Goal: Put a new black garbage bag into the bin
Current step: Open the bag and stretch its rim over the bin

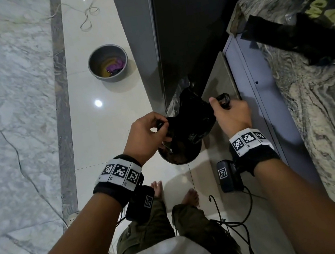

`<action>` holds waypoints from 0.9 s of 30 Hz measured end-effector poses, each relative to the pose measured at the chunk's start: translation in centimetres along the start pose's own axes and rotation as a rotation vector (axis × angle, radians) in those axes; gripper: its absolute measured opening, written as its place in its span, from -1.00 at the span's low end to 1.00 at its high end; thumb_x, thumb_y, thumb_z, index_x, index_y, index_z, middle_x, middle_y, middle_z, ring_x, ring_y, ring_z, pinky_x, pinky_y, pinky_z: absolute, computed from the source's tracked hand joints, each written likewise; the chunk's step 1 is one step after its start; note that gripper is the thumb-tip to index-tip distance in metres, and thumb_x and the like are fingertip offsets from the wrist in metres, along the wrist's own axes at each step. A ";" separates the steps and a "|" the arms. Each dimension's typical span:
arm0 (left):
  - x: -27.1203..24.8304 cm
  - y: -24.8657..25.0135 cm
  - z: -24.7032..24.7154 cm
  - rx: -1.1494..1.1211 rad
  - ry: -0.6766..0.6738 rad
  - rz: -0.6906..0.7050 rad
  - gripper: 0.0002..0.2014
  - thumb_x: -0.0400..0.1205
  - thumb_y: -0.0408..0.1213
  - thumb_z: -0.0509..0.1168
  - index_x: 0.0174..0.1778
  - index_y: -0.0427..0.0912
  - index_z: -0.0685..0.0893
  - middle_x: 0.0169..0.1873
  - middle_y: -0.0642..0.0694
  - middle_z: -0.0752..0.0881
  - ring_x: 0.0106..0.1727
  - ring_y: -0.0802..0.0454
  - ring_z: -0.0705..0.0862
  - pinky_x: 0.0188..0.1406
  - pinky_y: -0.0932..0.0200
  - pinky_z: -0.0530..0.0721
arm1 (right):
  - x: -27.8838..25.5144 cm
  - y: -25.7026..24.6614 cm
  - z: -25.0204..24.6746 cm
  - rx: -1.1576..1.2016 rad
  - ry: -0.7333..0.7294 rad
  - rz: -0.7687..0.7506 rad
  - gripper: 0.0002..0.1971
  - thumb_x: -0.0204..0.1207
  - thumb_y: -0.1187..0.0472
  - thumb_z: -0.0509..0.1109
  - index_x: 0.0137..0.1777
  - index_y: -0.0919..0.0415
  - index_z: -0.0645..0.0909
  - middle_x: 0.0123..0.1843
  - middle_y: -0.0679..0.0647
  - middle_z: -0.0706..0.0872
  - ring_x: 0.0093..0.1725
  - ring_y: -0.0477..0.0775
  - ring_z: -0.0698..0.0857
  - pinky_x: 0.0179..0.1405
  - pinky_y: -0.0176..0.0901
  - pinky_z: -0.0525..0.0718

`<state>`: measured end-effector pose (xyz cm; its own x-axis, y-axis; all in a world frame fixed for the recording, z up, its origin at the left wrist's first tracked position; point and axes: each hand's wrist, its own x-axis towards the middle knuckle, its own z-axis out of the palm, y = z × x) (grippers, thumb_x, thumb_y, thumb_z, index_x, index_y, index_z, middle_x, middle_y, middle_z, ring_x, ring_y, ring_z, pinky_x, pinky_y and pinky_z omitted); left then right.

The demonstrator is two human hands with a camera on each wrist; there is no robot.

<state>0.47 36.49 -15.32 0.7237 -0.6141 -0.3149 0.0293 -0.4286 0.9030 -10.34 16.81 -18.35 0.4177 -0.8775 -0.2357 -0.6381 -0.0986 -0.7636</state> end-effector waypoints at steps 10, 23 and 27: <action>-0.5 -2.2 1.1 0.003 0.003 -0.049 -0.96 0.60 -0.40 0.32 -0.13 -0.21 0.66 -0.16 -0.22 0.78 -0.29 0.00 0.85 -0.46 0.12 0.80 | -0.4 3.1 0.0 -0.140 -0.025 -0.012 -0.56 0.52 -0.07 0.32 -0.17 0.34 0.78 -0.20 0.27 0.83 -0.17 0.23 0.79 -0.15 -0.11 0.71; 5.2 -5.3 2.9 0.092 0.028 -0.047 -0.80 0.54 -0.38 0.34 -0.29 0.05 0.65 -0.17 -0.17 0.79 -0.06 -0.12 0.81 -0.11 -0.20 0.81 | 1.6 5.4 3.0 -0.149 -0.093 -0.023 -0.73 0.60 0.03 0.33 0.04 0.22 0.73 -0.11 0.18 0.85 -0.07 0.17 0.80 -0.11 -0.14 0.64; 7.0 -6.5 3.5 0.106 0.026 -0.054 -0.85 0.53 -0.37 0.34 -0.25 0.01 0.67 -0.15 -0.16 0.80 -0.05 -0.13 0.81 0.00 -0.22 0.78 | 3.4 7.4 4.7 -0.071 -0.174 -0.030 -0.76 0.60 0.07 0.34 0.05 0.21 0.73 -0.11 0.19 0.85 -0.11 0.20 0.82 0.01 0.18 0.78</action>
<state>2.90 32.65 -24.46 0.7405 -0.5718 -0.3532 -0.0034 -0.5287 0.8488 -10.65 15.30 -27.64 0.5390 -0.7797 -0.3187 -0.6652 -0.1619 -0.7289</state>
